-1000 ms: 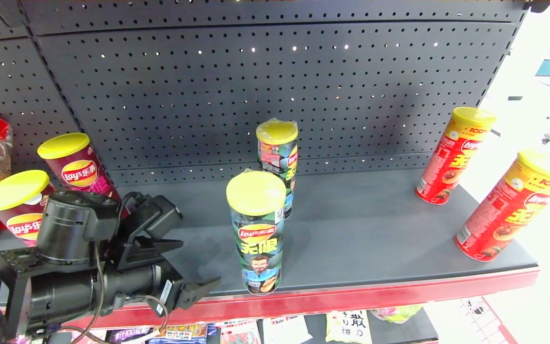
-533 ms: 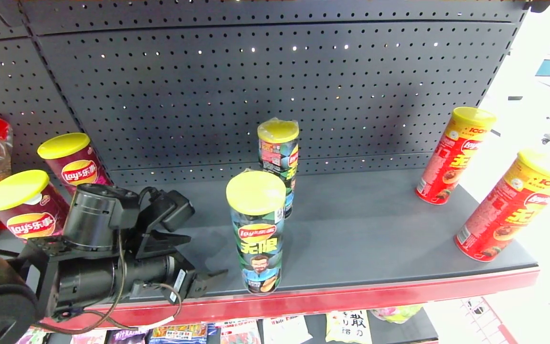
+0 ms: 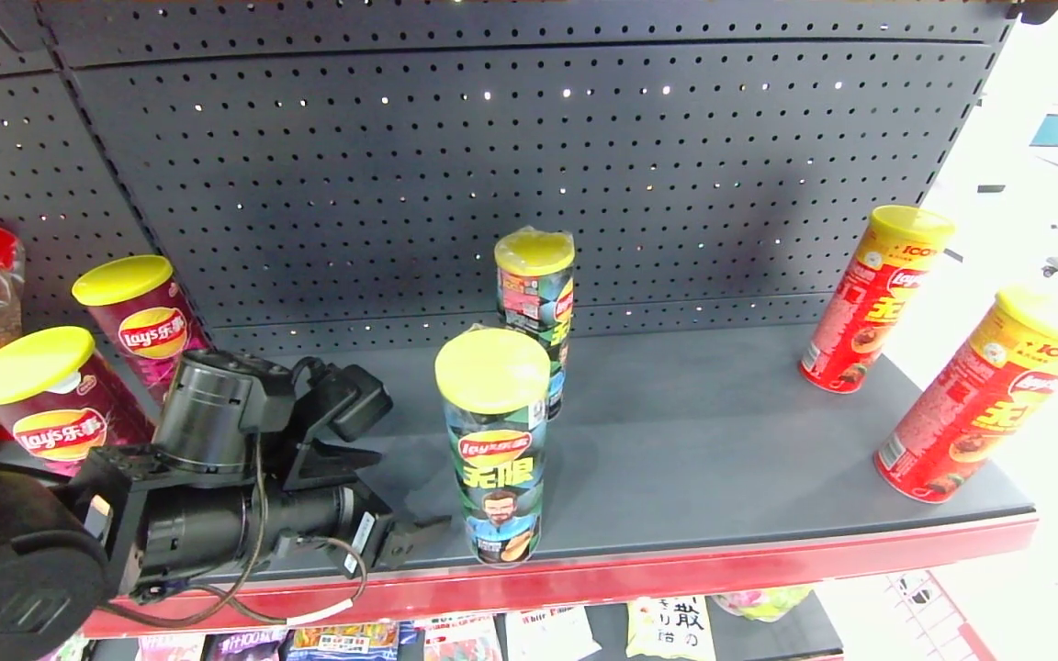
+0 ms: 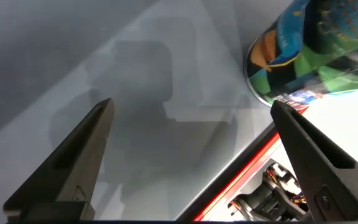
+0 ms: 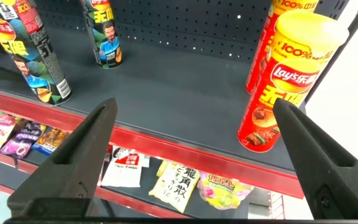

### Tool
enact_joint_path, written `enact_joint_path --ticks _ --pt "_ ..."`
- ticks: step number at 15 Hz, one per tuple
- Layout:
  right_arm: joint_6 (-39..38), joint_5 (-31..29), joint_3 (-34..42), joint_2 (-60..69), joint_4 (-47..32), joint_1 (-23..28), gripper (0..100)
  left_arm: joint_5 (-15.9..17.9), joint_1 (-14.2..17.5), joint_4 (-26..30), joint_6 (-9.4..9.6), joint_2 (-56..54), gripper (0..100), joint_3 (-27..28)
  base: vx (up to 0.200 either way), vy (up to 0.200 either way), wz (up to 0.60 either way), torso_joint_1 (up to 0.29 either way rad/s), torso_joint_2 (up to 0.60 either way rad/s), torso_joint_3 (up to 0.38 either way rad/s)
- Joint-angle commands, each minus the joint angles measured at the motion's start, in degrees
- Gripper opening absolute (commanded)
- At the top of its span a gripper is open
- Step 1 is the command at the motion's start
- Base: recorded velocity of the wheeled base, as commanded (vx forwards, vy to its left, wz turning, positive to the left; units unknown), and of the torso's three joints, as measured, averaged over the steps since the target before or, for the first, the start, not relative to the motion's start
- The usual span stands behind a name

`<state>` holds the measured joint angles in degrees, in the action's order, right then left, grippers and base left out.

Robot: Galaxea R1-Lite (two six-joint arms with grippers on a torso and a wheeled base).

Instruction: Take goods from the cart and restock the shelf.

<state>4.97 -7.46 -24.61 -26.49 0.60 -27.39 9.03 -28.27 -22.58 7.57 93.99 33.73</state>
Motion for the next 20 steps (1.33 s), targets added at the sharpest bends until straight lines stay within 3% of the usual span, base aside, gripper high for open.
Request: enact_joint_path --ticks 1,20 --pt "0.0 0.0 0.1 -0.3 0.0 0.0 100 -0.1 -0.5 0.0 -0.01 0.7 100 0.4 0.0 0.0 0.0 0.0 0.0 0.0" --pt "0.0 0.0 0.2 -0.2 -0.1 0.0 100 -0.1 -2.1 0.0 -0.01 3.9 100 4.4 0.0 0.0 0.0 0.0 0.0 0.0"
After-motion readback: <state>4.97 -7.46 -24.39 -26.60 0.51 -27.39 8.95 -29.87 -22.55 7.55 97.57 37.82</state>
